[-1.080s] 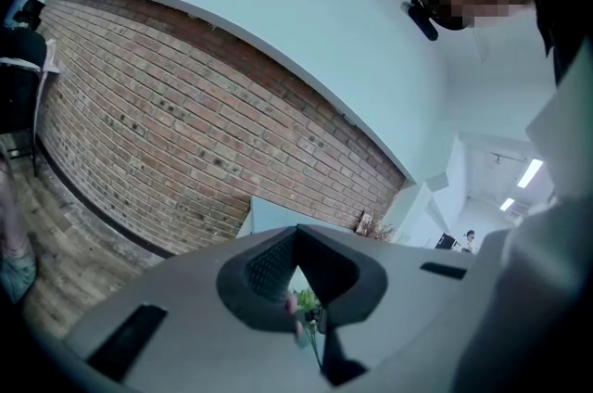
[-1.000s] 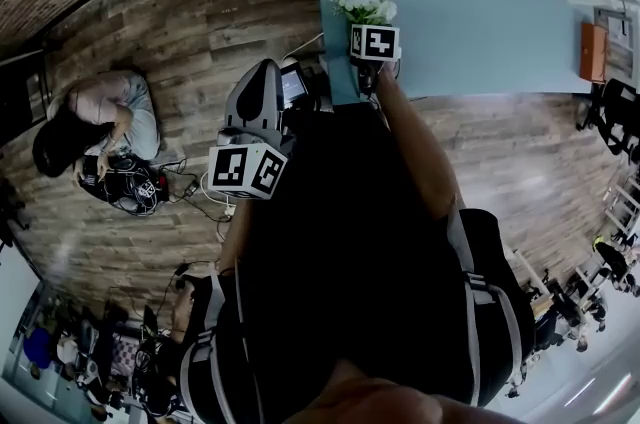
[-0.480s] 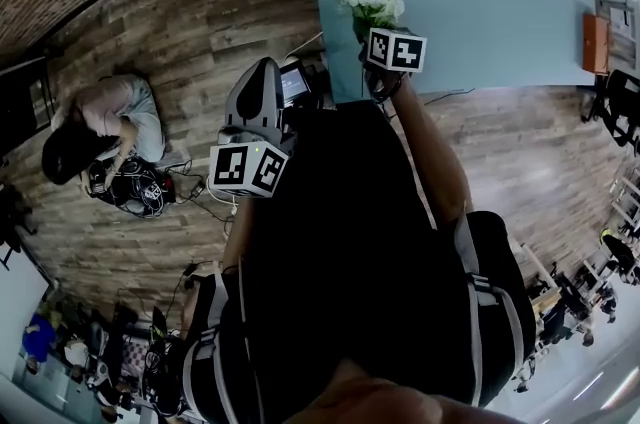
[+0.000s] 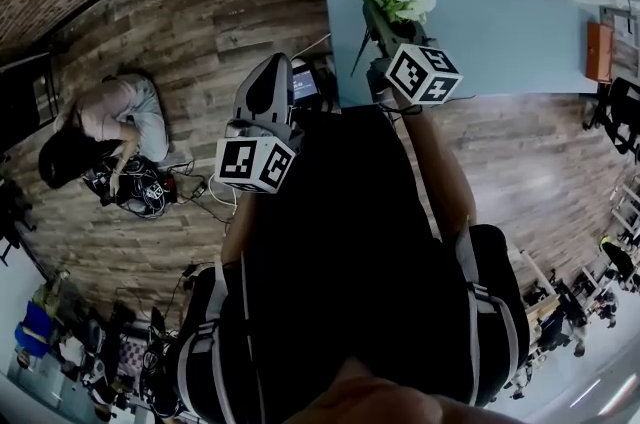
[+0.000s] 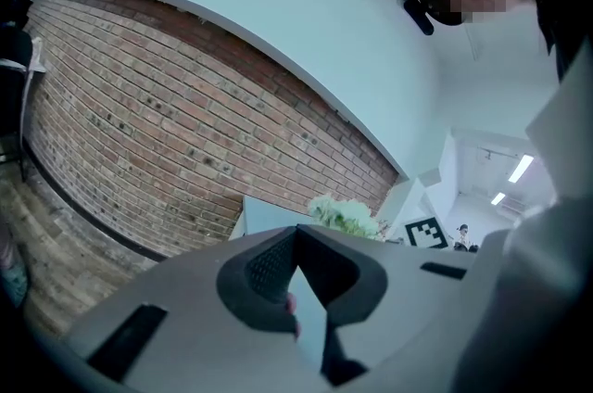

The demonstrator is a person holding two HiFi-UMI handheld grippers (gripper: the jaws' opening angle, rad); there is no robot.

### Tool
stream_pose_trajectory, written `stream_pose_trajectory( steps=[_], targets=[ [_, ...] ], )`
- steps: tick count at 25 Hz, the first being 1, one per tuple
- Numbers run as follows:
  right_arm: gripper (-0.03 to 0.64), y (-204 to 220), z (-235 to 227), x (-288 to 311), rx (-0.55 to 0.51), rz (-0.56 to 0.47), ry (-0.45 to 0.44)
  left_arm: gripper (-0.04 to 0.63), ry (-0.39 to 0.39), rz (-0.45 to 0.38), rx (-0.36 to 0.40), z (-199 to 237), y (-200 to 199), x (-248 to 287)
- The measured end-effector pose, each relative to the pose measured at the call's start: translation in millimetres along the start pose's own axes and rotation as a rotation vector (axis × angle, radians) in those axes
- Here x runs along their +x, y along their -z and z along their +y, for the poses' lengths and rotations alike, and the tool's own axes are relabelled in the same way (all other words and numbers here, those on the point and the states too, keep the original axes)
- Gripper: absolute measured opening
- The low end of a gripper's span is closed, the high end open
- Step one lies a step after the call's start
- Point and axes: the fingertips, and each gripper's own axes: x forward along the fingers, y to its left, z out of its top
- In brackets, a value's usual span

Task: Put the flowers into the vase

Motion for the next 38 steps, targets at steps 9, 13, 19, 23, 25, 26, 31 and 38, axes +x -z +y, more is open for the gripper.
stream_pose_trajectory(
  steps=[9,13,19,23,25,26,31,38],
  targets=[
    [0.137,-72.5,74.7,-43.3,-0.322,-0.276,-0.052,0.023,0.074,0.010,-0.001,-3.7,-3.7,9.8],
    [0.137,-72.6,85.0,-77.1,-0.361,-0.335,-0.007,0.023,0.128,0.029,-0.013,-5.0,-2.1,18.9],
    [0.137,-58.7,81.5,-127.1,-0.309,-0.365,0.078,0.023,0.162,0.078,-0.034,-4.5,12.3,24.5],
    [0.137,-50.2,75.8,-157.4,-0.282,-0.397,0.083,0.023,0.190,0.077,0.006,-27.6,17.7,21.4],
    [0.137,-47.5,73.9,-169.2,-0.266,-0.414,0.078,0.023,0.198,0.072,0.027,-38.7,19.0,17.9],
    [0.137,-46.6,71.5,-174.5,-0.262,-0.421,0.078,0.023,0.201,0.071,0.037,-43.9,19.8,16.8],
    [0.137,-39.2,43.4,-224.1,-0.257,-0.454,0.080,0.024,0.203,0.073,0.093,-89.6,40.5,7.6],
    [0.137,-16.6,-12.1,-311.8,-0.220,-0.506,0.086,0.023,0.160,0.033,0.103,-184.3,83.9,-10.0]
  ],
)
